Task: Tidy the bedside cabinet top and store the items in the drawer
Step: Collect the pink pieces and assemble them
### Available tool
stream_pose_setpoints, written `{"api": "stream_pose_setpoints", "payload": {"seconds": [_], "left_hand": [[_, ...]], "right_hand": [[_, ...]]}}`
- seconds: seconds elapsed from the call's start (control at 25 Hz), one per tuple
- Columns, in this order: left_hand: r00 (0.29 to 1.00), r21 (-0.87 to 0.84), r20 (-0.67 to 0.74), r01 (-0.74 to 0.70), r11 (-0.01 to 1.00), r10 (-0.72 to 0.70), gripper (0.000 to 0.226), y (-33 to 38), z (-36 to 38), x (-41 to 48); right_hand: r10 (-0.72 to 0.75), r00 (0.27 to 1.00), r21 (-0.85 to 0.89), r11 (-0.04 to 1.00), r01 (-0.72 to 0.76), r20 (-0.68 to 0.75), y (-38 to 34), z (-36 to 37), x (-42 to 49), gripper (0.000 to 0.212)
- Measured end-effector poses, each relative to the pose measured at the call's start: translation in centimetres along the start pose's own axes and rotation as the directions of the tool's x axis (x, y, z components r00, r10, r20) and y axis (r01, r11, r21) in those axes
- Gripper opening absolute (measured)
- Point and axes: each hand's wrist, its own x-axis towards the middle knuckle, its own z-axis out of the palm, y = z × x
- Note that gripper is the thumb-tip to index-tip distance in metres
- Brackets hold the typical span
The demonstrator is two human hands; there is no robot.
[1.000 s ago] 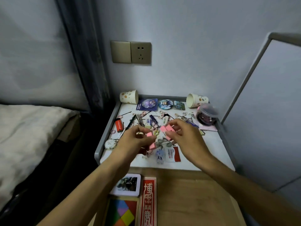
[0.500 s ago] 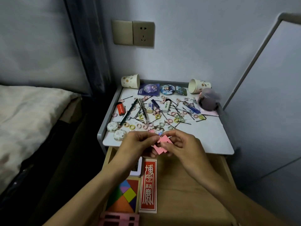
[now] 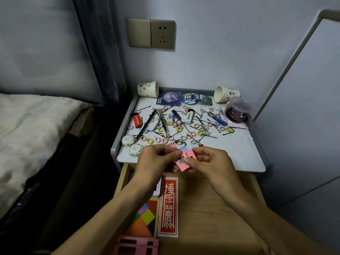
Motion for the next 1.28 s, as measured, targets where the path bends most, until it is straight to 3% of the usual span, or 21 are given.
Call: {"api": "stream_pose_setpoints", "payload": {"seconds": [0.2, 0.44, 0.8, 0.92, 1.28], "left_hand": [[0.998, -0.112, -0.064, -0.011, 0.994, 0.003, 0.013, -0.1, 0.2, -0.2], [0.998, -0.127, -0.021, 0.055, 0.990, -0.058, 0.018, 0.0, -0.1, -0.1], [0.990, 0.217, 0.144, -0.029, 0.976, -0.003, 0.025, 1.0, -1.5, 0.5], [0.981, 0.251, 0.194, -0.042, 0.967, -0.008, 0.020, 1.0, -1.8, 0.5], [0.986, 0.272, 0.166, -0.046, 0.961, 0.000, 0.017, 0.1, -1.9, 1.0]], "right_hand": [[0.019, 0.998, 0.036, 0.999, -0.017, -0.054, 0.4, 0.1, -0.6, 0.026], [0.033, 0.997, 0.043, 0.999, -0.030, -0.069, 0.2, 0.0, -0.2, 0.024], [0.041, 0.998, -0.083, 0.996, -0.038, 0.044, -0.4, -0.6, -0.1, 0.023], [0.063, 0.995, -0.120, 0.991, -0.053, 0.081, -0.6, -0.8, -0.2, 0.026], [0.066, 0.995, -0.187, 0.981, -0.050, 0.080, -0.8, -0.9, -0.3, 0.027]]}}
